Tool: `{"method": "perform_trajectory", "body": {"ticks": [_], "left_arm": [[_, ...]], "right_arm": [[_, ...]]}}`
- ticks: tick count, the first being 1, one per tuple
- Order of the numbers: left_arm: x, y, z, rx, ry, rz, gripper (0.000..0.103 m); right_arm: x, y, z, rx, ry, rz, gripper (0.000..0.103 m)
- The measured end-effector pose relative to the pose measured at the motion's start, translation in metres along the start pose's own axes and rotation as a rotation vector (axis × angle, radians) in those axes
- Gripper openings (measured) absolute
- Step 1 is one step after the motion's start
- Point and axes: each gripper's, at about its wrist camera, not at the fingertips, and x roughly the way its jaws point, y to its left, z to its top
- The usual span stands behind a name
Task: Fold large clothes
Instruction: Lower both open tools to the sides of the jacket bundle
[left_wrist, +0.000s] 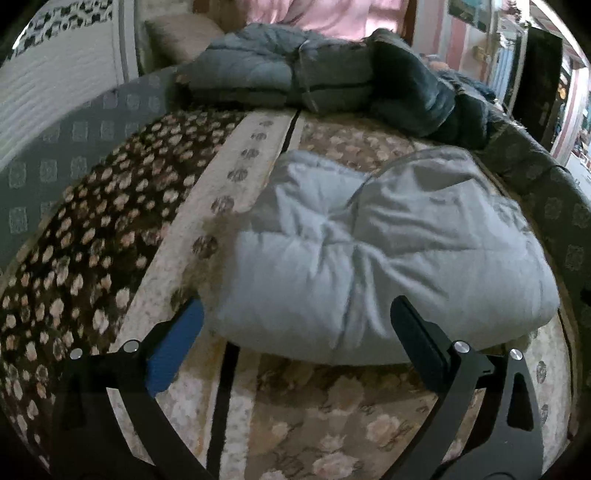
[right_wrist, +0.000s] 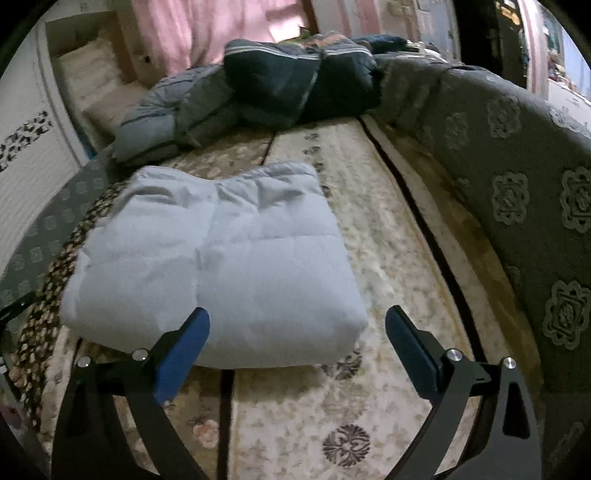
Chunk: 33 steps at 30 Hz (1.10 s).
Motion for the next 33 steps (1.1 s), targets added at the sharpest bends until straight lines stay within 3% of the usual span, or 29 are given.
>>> {"method": "perform_trajectory", "body": {"ticks": [6, 13, 23, 33], "left_arm": [[0.037, 0.026, -0.002, -0.033, 0.035, 0.003, 0.1], [0.076, 0.03, -0.012, -0.029, 0.085, -0.007, 0.1], [0.085, 0.028, -0.027, 0.005, 0.065, -0.034, 0.1], [0.084, 0.014, -0.012, 0.015, 0.044, -0.061, 0.1]], "right_arm": [[0.022, -0.003, -0.005, -0.048, -0.001, -0.073, 0.096], [0.038, -0.013, -0.009, -0.025, 0.002, -0.037, 0.096], [0.055, -0.025, -0.027, -0.028, 0.016, -0.082, 0.096], [0.059, -0.016, -0.02, -0.03, -0.023, 0.002, 0.097]]}}
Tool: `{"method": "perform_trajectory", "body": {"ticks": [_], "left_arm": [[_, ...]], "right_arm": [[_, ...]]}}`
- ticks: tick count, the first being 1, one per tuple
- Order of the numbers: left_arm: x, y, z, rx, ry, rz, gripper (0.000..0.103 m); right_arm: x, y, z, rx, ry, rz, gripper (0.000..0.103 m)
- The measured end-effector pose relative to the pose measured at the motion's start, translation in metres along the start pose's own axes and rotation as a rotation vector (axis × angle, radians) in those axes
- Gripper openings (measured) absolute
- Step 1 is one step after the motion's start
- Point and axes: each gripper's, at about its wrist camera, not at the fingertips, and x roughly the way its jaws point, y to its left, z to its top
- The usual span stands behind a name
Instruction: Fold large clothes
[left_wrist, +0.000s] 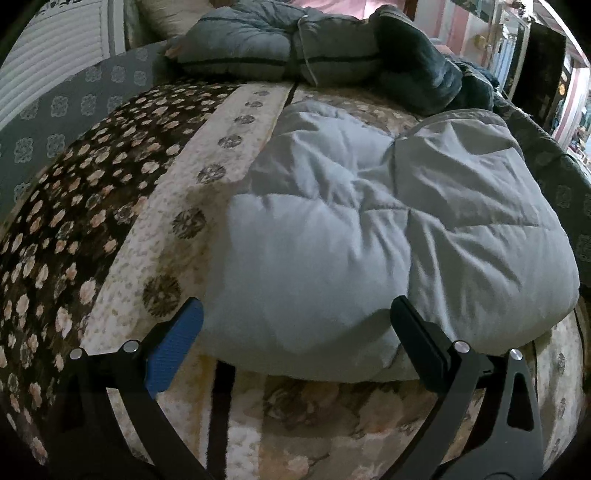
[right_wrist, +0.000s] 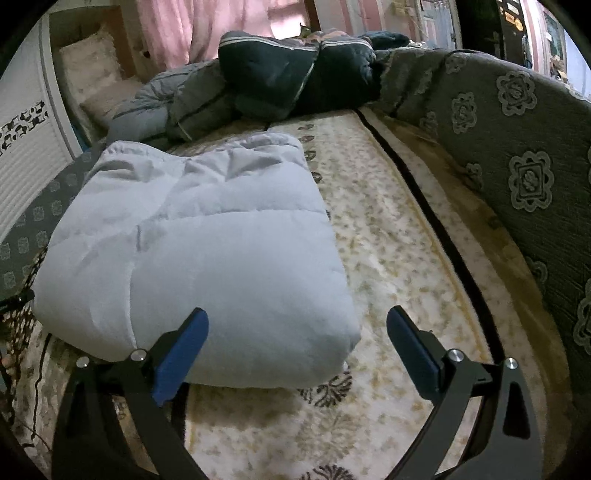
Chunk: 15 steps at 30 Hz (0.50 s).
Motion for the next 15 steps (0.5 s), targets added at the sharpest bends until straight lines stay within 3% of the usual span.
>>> {"method": "perform_trajectory", "body": {"ticks": [6, 10, 15], "left_arm": [[0.005, -0.005, 0.024, -0.012, -0.02, -0.004, 0.1], [0.035, -0.006, 0.029, 0.037, 0.032, 0.022, 0.1], [0.044, -0.009, 0.017, 0.092, 0.033, 0.012, 0.1]], "right_arm": [[0.01, -0.001, 0.008, 0.008, 0.003, -0.009, 0.1], [0.025, 0.002, 0.016, -0.028, 0.035, 0.018, 0.101], [0.04, -0.002, 0.011, -0.015, 0.125, 0.14, 0.101]]}}
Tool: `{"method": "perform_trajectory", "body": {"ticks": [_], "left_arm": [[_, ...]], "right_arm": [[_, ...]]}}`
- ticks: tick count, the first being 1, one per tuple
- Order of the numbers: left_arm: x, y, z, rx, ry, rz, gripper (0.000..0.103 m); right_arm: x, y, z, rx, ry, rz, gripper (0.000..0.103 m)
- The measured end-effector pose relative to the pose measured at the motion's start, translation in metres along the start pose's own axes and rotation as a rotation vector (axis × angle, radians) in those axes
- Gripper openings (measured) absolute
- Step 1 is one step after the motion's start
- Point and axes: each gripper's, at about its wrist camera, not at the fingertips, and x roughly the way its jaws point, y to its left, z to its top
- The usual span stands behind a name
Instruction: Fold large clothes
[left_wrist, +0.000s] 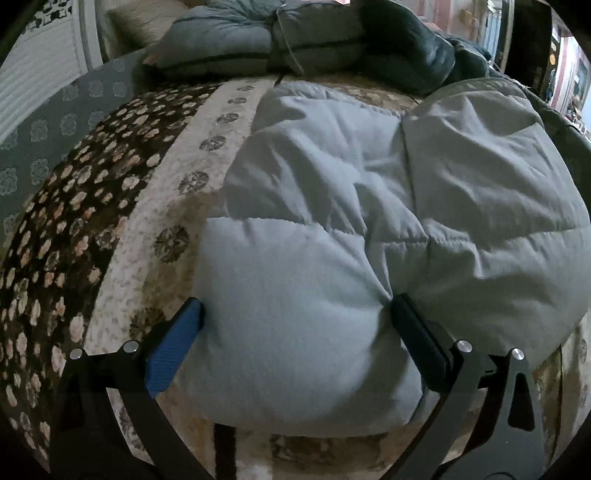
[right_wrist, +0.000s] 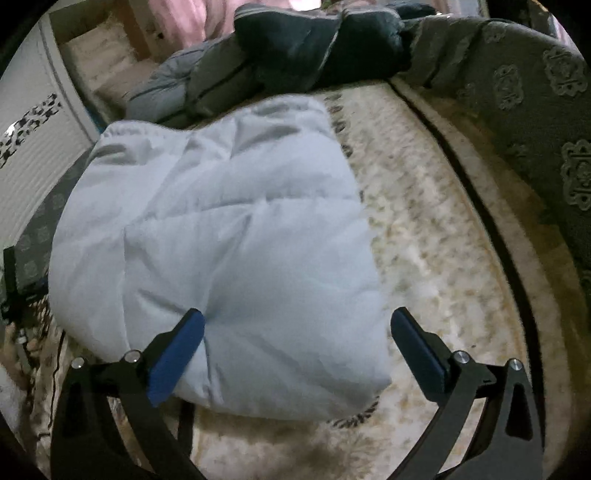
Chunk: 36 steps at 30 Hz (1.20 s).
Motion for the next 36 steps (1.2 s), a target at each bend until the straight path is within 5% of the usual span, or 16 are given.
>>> {"method": "perform_trajectory", "body": {"ticks": [6, 14, 22, 27, 31, 36], "left_arm": [[0.006, 0.006, -0.001, -0.024, 0.017, -0.034, 0.1], [0.006, 0.012, -0.005, -0.025, 0.014, -0.035, 0.1], [-0.004, 0.023, -0.009, -0.084, 0.037, -0.068, 0.1], [-0.012, 0.017, -0.017, -0.029, 0.024, -0.067, 0.1], [-0.009, 0.027, -0.018, -0.064, 0.022, -0.109, 0.1], [-0.009, 0.026, -0.023, -0.042, 0.006, -0.12, 0.1]], "right_arm": [[-0.002, 0.034, -0.016, -0.165, 0.009, -0.039, 0.102], [0.028, 0.01, -0.008, 0.009, 0.063, 0.083, 0.102], [0.028, 0.005, -0.015, 0.067, 0.078, 0.091, 0.102], [0.028, 0.024, -0.015, -0.03, 0.041, 0.036, 0.101], [0.028, 0.053, -0.008, -0.166, 0.016, -0.036, 0.08], [0.034, 0.059, -0.007, -0.172, 0.043, -0.062, 0.077]]}}
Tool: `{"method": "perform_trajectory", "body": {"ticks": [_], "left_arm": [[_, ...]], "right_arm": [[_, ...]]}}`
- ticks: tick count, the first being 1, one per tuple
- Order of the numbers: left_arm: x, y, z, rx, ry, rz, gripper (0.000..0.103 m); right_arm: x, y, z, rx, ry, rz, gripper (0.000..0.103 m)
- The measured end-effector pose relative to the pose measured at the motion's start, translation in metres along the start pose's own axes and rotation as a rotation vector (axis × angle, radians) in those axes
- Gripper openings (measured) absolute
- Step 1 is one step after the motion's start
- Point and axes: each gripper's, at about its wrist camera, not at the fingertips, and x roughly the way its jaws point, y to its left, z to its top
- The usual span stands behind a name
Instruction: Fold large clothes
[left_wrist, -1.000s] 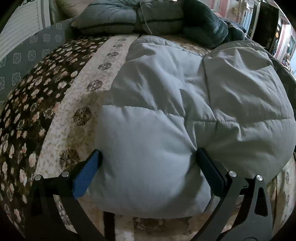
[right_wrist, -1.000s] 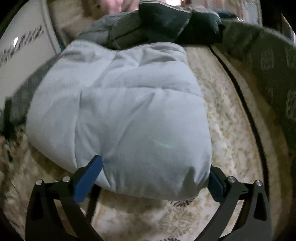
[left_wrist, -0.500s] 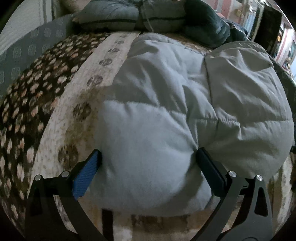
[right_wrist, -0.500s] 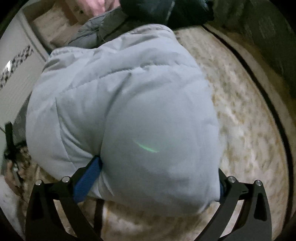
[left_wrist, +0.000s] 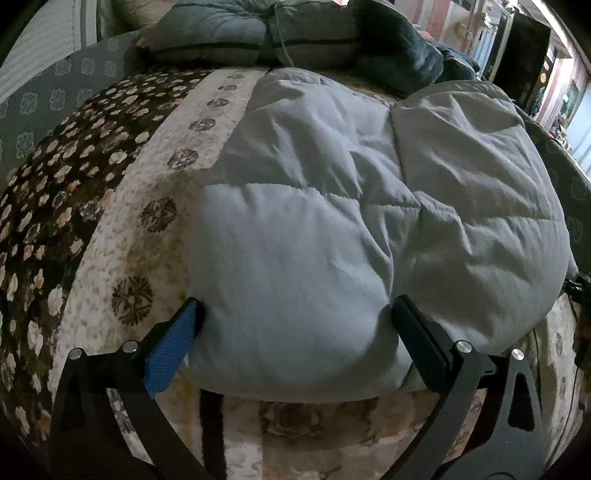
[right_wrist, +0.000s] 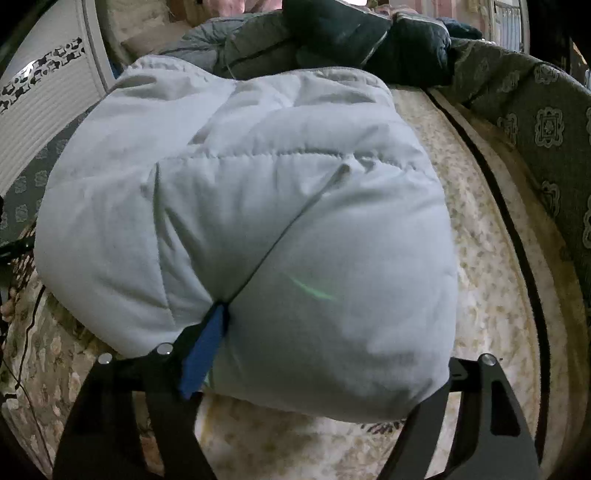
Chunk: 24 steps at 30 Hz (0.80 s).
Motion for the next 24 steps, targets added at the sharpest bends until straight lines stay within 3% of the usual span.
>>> {"method": "perform_trajectory", "body": {"ticks": [8, 13, 17, 20, 24], "left_arm": [[0.007, 0.013, 0.008, -0.045, 0.006, -0.082, 0.1], [0.016, 0.012, 0.004, 0.038, 0.044, -0.134, 0.1], [0.017, 0.006, 0.001, 0.132, 0.065, -0.131, 0.1], [0.013, 0.024, -0.003, 0.099, 0.044, -0.166, 0.1], [0.012, 0.026, -0.009, 0.107, 0.015, -0.154, 0.1]], "right_arm": [[0.003, 0.015, 0.003, 0.002, 0.006, -0.009, 0.078], [-0.002, 0.004, 0.0, 0.029, -0.003, 0.027, 0.08], [-0.009, 0.008, -0.005, 0.018, -0.045, 0.013, 0.081], [-0.015, 0.003, -0.011, 0.045, -0.069, 0.027, 0.083], [-0.014, -0.001, -0.014, 0.049, -0.062, 0.035, 0.086]]}}
